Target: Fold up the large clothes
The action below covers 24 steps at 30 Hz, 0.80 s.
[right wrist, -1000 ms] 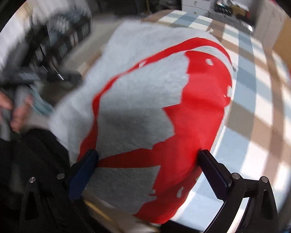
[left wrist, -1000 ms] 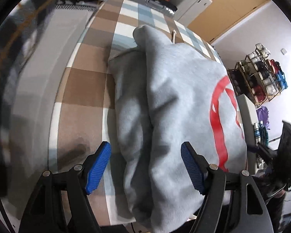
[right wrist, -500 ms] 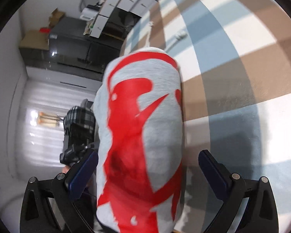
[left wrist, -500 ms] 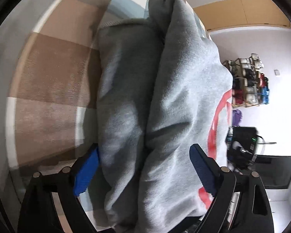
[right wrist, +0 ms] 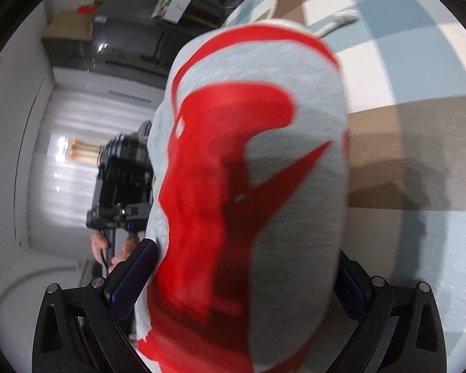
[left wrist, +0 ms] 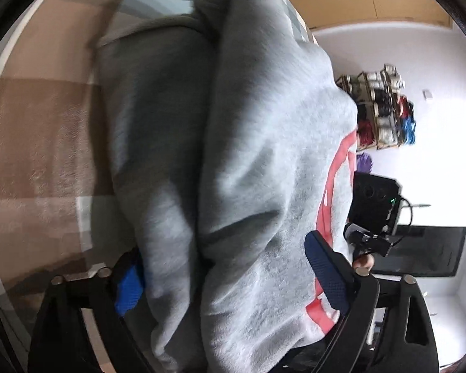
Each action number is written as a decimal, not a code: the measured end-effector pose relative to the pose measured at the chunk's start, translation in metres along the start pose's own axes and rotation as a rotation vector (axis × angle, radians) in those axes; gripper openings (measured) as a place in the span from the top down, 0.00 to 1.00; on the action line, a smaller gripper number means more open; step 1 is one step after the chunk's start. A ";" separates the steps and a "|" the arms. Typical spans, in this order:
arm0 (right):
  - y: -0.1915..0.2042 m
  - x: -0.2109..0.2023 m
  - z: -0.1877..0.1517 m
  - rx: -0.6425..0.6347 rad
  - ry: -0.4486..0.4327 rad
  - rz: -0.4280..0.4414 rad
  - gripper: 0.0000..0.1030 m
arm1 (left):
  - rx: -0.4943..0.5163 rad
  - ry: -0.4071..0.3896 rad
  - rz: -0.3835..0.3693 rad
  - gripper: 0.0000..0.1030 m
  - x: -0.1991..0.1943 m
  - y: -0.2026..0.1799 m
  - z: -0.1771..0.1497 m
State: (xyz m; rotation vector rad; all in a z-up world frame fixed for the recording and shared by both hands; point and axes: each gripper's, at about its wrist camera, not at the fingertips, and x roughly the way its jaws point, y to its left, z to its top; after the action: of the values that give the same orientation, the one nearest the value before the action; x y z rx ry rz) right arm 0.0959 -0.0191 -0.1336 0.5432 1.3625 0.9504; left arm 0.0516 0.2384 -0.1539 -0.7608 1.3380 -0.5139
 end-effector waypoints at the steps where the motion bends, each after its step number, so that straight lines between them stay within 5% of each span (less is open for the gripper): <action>1: 0.002 0.003 -0.001 -0.003 -0.001 0.003 0.00 | 0.014 0.004 0.020 0.41 0.003 -0.003 0.000; 6: 0.003 -0.003 -0.008 -0.002 -0.023 0.020 0.22 | 0.042 -0.022 0.029 0.67 -0.003 -0.014 -0.001; 13: 0.024 -0.006 -0.010 -0.070 -0.101 0.035 0.38 | 0.094 -0.062 0.030 0.73 -0.006 -0.031 -0.011; 20: 0.022 -0.008 -0.016 -0.069 -0.078 0.045 0.39 | 0.088 -0.040 0.027 0.71 0.009 -0.024 -0.010; 22: 0.017 -0.003 -0.013 -0.051 -0.076 0.040 0.38 | 0.046 -0.045 0.026 0.63 0.006 -0.016 -0.007; 24: 0.010 -0.005 -0.010 -0.030 -0.072 0.031 0.34 | 0.020 -0.023 0.059 0.42 0.009 -0.010 -0.006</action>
State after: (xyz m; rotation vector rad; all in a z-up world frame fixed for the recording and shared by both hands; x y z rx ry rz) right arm 0.0841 -0.0198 -0.1240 0.5718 1.2770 0.9665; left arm 0.0479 0.2236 -0.1529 -0.7067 1.3281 -0.4697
